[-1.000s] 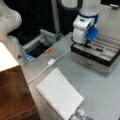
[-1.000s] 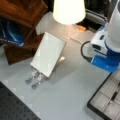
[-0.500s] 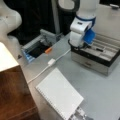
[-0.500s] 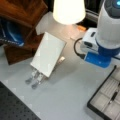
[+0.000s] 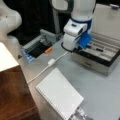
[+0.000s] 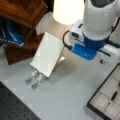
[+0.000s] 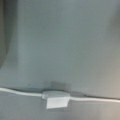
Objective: Open the box. Pick up the pen. Place the pen in the box. Pick up the book. Place the book on the shelf.
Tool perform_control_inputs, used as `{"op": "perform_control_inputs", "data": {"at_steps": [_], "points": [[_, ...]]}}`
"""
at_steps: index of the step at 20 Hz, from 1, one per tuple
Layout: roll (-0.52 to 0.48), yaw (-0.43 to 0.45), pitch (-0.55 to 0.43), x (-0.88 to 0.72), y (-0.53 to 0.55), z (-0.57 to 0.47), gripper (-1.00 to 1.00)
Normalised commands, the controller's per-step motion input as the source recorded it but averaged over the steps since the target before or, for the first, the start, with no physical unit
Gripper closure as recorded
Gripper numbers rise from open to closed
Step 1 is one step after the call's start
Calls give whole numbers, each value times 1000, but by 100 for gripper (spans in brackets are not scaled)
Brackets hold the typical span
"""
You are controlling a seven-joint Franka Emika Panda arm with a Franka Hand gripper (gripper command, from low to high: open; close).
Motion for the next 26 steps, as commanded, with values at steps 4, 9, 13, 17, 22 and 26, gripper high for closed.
{"op": "perform_control_inputs", "data": {"at_steps": [4, 9, 13, 17, 22, 26], "points": [[-317, 23, -21, -29, -173, 84, -100], [-423, -111, -59, 21, -98, 75, -100], [-240, -12, 16, 41, -89, 35, -100], [-286, 105, 62, 60, -91, -25, -100], [-489, 184, 66, 60, -123, -81, -100], [-363, 179, 2, 27, -111, -115, -100]]}}
